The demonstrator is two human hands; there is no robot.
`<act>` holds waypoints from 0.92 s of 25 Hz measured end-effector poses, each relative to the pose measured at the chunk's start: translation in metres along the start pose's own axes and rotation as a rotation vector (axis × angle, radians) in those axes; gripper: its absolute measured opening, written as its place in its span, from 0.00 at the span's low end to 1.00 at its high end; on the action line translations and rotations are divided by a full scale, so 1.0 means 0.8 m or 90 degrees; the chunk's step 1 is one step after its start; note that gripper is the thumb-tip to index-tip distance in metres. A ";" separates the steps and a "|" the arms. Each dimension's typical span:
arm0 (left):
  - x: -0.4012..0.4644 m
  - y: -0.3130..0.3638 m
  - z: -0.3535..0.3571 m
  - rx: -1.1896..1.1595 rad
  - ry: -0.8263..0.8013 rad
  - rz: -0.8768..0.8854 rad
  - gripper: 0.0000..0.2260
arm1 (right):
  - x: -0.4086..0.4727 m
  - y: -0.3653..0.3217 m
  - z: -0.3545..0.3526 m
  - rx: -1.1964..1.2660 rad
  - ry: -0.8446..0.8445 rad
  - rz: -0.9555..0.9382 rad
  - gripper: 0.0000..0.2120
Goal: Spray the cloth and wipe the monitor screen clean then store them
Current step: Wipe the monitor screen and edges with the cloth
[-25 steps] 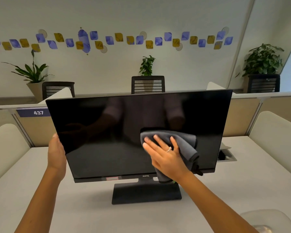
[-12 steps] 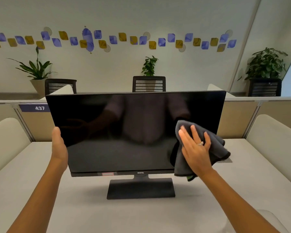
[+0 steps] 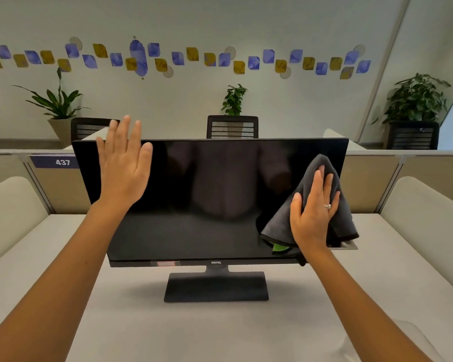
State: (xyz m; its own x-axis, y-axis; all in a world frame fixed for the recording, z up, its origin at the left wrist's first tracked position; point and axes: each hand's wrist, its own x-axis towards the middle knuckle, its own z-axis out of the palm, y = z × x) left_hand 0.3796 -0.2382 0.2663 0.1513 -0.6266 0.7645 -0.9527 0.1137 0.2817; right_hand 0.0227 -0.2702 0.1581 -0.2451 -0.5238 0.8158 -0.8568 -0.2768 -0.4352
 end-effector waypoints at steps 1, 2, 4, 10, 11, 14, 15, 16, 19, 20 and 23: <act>0.004 0.000 0.001 0.018 -0.030 0.012 0.26 | -0.015 0.002 0.003 -0.003 -0.008 0.017 0.30; 0.005 -0.001 0.001 0.029 -0.047 0.015 0.26 | -0.030 0.006 0.006 -0.011 -0.016 0.026 0.31; 0.004 -0.011 -0.002 0.039 -0.048 0.016 0.26 | -0.056 0.012 0.011 -0.037 -0.026 0.037 0.30; 0.003 -0.043 -0.025 0.043 -0.058 0.023 0.22 | -0.064 -0.005 0.020 -0.073 -0.024 0.014 0.27; 0.003 -0.045 -0.028 0.036 -0.064 0.030 0.22 | -0.061 -0.017 0.023 -0.064 -0.029 0.005 0.27; 0.004 -0.045 -0.032 0.012 -0.072 0.039 0.22 | -0.060 -0.069 0.040 -0.026 -0.053 -0.048 0.29; 0.004 -0.044 -0.033 0.006 -0.073 0.039 0.22 | -0.062 -0.090 0.048 -0.015 -0.057 -0.069 0.30; 0.005 -0.045 -0.034 0.003 -0.077 0.040 0.22 | -0.066 -0.110 0.057 -0.009 -0.058 -0.089 0.30; 0.006 -0.049 -0.036 0.002 -0.093 0.046 0.23 | -0.076 -0.166 0.084 -0.003 -0.048 -0.131 0.29; 0.007 -0.050 -0.036 0.003 -0.095 0.050 0.23 | -0.081 -0.182 0.092 0.002 -0.043 -0.147 0.29; 0.007 -0.056 -0.035 0.012 -0.095 0.060 0.25 | -0.102 -0.230 0.120 0.023 -0.038 -0.213 0.30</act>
State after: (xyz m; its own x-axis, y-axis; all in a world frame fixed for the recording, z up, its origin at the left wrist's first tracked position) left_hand 0.4302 -0.2256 0.2743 0.0209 -0.7217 0.6919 -0.9659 0.1641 0.2004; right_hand 0.2438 -0.2536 0.1352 0.0752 -0.4458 0.8920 -0.8686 -0.4686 -0.1610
